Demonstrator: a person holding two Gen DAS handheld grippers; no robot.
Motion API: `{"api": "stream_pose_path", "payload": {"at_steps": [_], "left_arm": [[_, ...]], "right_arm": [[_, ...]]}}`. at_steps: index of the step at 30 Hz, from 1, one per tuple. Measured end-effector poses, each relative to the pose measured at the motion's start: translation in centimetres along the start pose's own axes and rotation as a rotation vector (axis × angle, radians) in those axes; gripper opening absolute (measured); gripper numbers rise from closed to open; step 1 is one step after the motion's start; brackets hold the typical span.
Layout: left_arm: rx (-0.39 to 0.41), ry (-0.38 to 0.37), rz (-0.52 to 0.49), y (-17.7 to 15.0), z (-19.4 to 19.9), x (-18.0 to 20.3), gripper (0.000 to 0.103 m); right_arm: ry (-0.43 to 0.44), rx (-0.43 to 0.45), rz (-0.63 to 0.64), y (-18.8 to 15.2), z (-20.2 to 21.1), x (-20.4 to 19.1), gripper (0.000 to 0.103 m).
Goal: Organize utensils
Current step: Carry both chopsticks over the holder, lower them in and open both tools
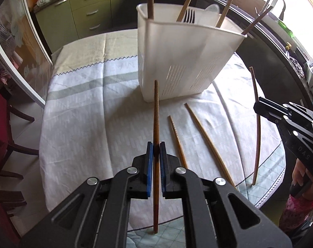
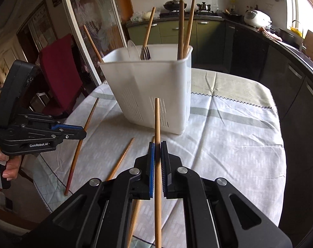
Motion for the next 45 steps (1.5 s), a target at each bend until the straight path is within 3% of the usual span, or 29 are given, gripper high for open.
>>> {"api": "stream_pose_path", "payload": {"at_steps": [14, 32, 38, 45], "left_arm": [[0.176, 0.032, -0.084, -2.3, 7.3, 1.9, 0.006], [0.219, 0.010, -0.114, -2.1, 9.4, 3.3, 0.006], [0.251, -0.026, -0.125, -0.4, 11.6, 4.5, 0.006], [0.342, -0.062, -0.144, 3.7, 16.5, 6.3, 0.006]], "right_arm": [[0.011, 0.190, -0.034, -1.3, 10.0, -0.1, 0.007], [0.006, 0.259, -0.009, 0.1, 12.3, -1.3, 0.007], [0.042, 0.290, 0.010, 2.4, 13.6, -2.1, 0.007], [0.064, 0.387, 0.047, 8.1, 17.2, -4.1, 0.007]]}}
Point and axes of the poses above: each gripper's, at about its wrist camera, not at the fingertips, and z roughly against the way its jaws point, x to its right, y to its top, the point moved 7 cm from there along -z, roughly the way its jaws point, and after that the axes turned 4 degrees about -y, right-handed, at the moved point
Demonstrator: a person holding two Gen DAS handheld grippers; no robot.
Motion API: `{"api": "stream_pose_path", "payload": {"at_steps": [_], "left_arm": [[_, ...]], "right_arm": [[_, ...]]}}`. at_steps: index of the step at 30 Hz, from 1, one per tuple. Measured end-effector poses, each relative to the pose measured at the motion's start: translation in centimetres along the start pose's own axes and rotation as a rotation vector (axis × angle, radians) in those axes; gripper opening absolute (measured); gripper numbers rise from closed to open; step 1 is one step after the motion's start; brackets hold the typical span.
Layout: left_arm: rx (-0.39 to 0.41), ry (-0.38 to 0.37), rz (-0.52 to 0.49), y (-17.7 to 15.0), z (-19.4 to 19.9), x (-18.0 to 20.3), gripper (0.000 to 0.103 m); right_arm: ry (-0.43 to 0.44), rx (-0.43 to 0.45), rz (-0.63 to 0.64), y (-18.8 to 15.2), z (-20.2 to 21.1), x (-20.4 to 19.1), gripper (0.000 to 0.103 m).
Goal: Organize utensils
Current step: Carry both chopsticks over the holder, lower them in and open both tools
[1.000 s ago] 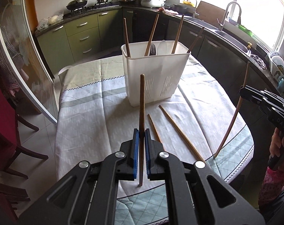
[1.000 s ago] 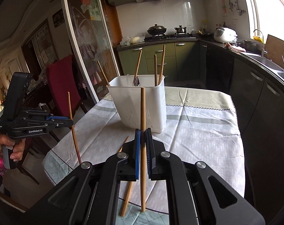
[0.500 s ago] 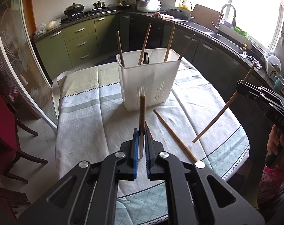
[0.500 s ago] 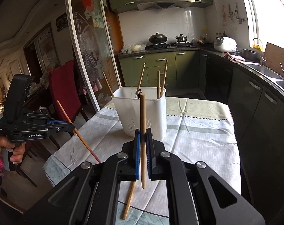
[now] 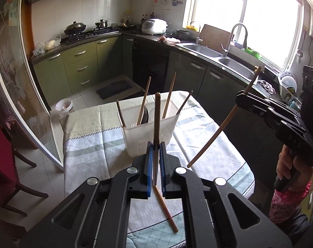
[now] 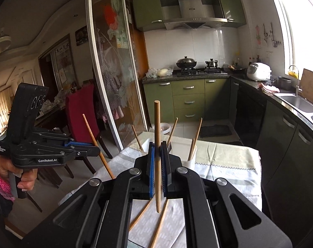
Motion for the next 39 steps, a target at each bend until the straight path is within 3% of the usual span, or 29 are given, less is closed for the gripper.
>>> {"api": "stream_pose_path", "payload": {"at_steps": [9, 14, 18, 22, 31, 35, 39], "left_arm": [[0.172, 0.023, -0.044, 8.2, 3.6, 1.4, 0.006], [0.212, 0.043, -0.028, 11.1, 2.2, 0.5, 0.006], [0.197, 0.045, 0.004, 11.9, -0.4, -1.1, 0.006], [0.159, 0.049, 0.032, 11.3, -3.8, -2.7, 0.006], [0.022, 0.040, 0.039, 7.2, -10.6, -3.3, 0.006], [-0.033, 0.044, 0.037, 5.5, -12.2, -3.2, 0.007], [-0.040, 0.051, 0.032, 4.8, -12.2, -3.2, 0.012]], "right_arm": [[-0.019, 0.110, 0.012, 7.9, -1.4, -0.6, 0.007], [-0.059, 0.146, 0.002, 10.9, -4.1, 0.2, 0.007], [-0.085, 0.136, -0.010, 11.6, -7.0, 1.3, 0.007], [-0.105, 0.088, -0.021, 10.3, -10.1, 2.3, 0.007], [-0.112, -0.072, -0.017, 3.4, -15.4, 3.5, 0.007], [-0.106, -0.107, -0.012, 1.5, -16.0, 3.6, 0.008], [-0.101, -0.086, -0.008, 1.1, -14.9, 3.6, 0.011]]}}
Point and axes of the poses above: each gripper's, at about its wrist camera, not at the fingertips, and z roughly against the way its jaws point, x to its right, y to its top, the point moved 7 cm from there along -z, roughly the way its jaws point, and after that the axes turned 4 degrees about -y, right-handed, at the moved point
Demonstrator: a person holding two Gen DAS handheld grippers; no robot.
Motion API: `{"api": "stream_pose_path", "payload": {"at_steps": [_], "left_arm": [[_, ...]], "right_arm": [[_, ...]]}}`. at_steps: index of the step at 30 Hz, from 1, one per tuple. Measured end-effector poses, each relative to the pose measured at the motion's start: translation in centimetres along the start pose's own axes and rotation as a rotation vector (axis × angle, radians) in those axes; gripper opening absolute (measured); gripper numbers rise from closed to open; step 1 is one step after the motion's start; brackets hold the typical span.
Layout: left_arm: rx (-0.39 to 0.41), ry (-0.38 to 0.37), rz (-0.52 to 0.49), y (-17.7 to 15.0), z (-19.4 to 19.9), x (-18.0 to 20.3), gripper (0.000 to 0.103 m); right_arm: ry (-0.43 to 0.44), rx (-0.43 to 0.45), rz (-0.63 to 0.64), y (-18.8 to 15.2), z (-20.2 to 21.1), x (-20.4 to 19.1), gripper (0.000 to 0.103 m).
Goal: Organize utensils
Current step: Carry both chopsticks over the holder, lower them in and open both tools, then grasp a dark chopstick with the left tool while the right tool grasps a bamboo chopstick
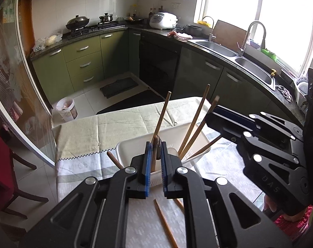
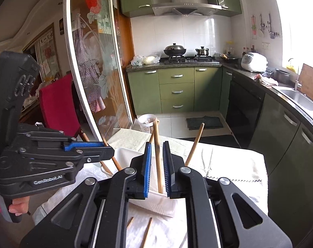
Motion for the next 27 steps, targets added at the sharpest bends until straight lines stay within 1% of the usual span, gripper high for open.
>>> {"api": "stream_pose_path", "payload": {"at_steps": [1, 2, 4, 6, 8, 9, 11, 12, 16, 18, 19, 21, 23, 27], "left_arm": [[0.005, 0.001, -0.001, 0.0, 0.3, 0.0, 0.016], [0.013, 0.001, -0.003, -0.1, 0.7, 0.1, 0.018], [0.030, 0.003, -0.010, 0.0, 1.7, 0.1, 0.018], [0.046, 0.010, -0.016, -0.3, 2.9, 0.2, 0.021], [0.040, 0.019, -0.023, -1.5, 3.8, 0.5, 0.031], [0.023, 0.022, -0.023, -2.3, 3.9, 0.8, 0.032], [-0.041, 0.019, -0.021, -5.0, 3.5, 1.1, 0.032], [-0.086, 0.014, -0.014, -6.8, 2.7, 1.3, 0.032], [-0.316, -0.017, 0.045, -13.9, -2.1, 1.5, 0.033], [-0.407, -0.029, 0.088, -16.5, -4.7, 1.7, 0.033], [-0.434, -0.025, 0.106, -17.7, -5.8, 1.7, 0.033], [-0.467, 0.005, 0.126, -18.8, -7.7, 1.7, 0.033], [-0.484, 0.030, 0.152, -19.1, -9.0, 1.4, 0.033], [-0.495, 0.068, 0.169, -19.3, -10.5, 1.0, 0.033]], "right_arm": [[0.001, 0.015, -0.003, 0.0, 0.7, 0.1, 0.011], [0.005, 0.032, -0.006, -0.1, 1.5, 0.0, 0.011], [0.014, 0.074, -0.009, -0.5, 3.6, -0.1, 0.013], [0.007, 0.108, -0.008, -1.2, 5.9, 0.0, 0.018], [0.003, 0.110, -0.005, -2.4, 7.8, 0.1, 0.024], [0.002, 0.095, -0.007, -3.4, 8.3, 0.4, 0.026], [-0.009, 0.054, -0.012, -5.3, 9.1, 1.0, 0.026], [-0.020, 0.033, -0.017, -6.5, 9.4, 1.3, 0.026], [-0.053, -0.063, -0.055, -10.7, 9.2, 3.5, 0.026], [-0.063, -0.094, -0.076, -12.3, 8.9, 4.5, 0.026], [-0.064, -0.109, -0.085, -13.1, 8.7, 5.0, 0.026], [-0.069, -0.133, -0.091, -14.4, 8.4, 5.5, 0.026], [-0.070, -0.147, -0.094, -15.4, 8.3, 6.0, 0.026], [-0.069, -0.189, -0.078, -17.1, 7.7, 6.2, 0.028]]}}
Point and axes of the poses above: each gripper's, at about its wrist camera, not at the fingertips, and z roughly against the way its jaws point, x to its right, y to its top, the point moved 7 cm from there along -z, roughly the way its jaws point, and after that the axes turned 4 degrees about -y, right-handed, at the moved point
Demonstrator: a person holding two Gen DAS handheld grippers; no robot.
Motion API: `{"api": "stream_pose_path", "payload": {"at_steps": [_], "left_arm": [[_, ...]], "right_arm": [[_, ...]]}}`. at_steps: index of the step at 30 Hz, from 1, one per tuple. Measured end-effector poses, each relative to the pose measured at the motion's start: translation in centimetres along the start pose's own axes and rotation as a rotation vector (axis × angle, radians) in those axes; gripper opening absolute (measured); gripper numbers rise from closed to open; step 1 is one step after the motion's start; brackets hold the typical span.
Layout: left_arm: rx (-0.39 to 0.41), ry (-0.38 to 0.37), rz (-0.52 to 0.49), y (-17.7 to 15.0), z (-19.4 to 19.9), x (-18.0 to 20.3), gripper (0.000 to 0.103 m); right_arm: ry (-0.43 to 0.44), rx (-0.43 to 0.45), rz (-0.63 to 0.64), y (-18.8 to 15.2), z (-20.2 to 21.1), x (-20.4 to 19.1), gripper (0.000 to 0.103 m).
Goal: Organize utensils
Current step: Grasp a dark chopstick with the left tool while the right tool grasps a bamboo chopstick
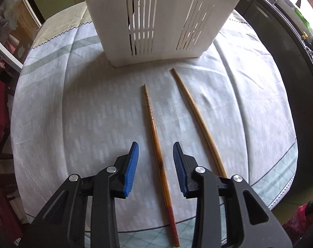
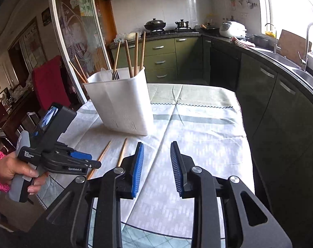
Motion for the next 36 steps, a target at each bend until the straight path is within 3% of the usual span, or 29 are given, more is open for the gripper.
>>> {"api": "stream_pose_path", "payload": {"at_steps": [4, 9, 13, 20, 26, 36], "left_arm": [[0.007, 0.022, -0.001, 0.2, -0.4, -0.1, 0.033], [0.006, 0.048, -0.034, 0.4, -0.3, -0.3, 0.009], [-0.001, 0.037, -0.048, -0.5, 0.1, -1.5, 0.007], [0.013, 0.055, 0.017, -2.1, 1.9, -7.3, 0.007], [0.020, 0.044, 0.028, -2.8, 2.3, -8.8, 0.006], [0.029, 0.038, 0.018, -2.1, 2.1, -8.4, 0.007]], "right_arm": [[0.001, -0.029, -0.004, -1.0, -1.1, 0.3, 0.028], [-0.015, -0.061, -0.013, -0.8, -2.6, 0.9, 0.028], [-0.002, -0.136, 0.040, -0.8, -5.1, -1.2, 0.029], [0.109, -0.309, 0.159, -2.6, -11.3, -8.0, 0.029], [0.050, -0.402, 0.250, -3.8, -15.4, -11.1, 0.029], [0.005, -0.441, 0.239, -3.3, -17.9, -11.4, 0.028]]}}
Point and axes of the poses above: each gripper's, at about its wrist camera, not at the fingertips, and z roughly against the way its jaws point, x to its right, y to its top, the point moved 7 cm from there along -z, roughly the way its jaws point, and after that the axes turned 4 degrees about -y, right-handed, at the moved point
